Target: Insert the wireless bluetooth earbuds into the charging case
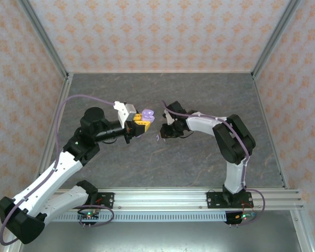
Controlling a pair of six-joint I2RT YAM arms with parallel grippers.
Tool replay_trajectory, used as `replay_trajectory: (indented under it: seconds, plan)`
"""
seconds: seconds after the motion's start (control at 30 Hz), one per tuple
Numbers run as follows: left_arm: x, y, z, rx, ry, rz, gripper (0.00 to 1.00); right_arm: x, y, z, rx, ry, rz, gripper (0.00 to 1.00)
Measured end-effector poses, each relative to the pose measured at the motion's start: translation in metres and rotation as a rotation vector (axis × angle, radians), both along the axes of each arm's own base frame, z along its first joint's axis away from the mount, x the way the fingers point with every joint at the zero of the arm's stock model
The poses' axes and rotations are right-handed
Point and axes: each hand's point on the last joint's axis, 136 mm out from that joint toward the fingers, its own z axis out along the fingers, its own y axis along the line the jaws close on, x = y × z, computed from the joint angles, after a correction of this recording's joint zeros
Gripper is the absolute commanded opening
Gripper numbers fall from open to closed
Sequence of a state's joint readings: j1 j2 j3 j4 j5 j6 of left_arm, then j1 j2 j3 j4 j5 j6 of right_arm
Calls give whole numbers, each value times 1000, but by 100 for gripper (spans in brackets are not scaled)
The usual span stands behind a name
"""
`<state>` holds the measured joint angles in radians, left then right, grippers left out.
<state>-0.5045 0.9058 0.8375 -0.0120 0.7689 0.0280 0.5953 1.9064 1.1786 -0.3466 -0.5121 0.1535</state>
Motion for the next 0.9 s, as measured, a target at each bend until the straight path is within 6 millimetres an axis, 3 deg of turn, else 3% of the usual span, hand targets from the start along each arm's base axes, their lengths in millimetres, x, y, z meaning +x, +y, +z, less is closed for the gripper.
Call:
replay_trajectory:
  seconds: [0.43, 0.9]
  plan:
    - [0, 0, 0, 0, 0, 0, 9, -4, -7, 0, -31, 8, 0, 26]
    - [0, 0, 0, 0, 0, 3, 9, -5, -6, 0, -32, 8, 9, 17]
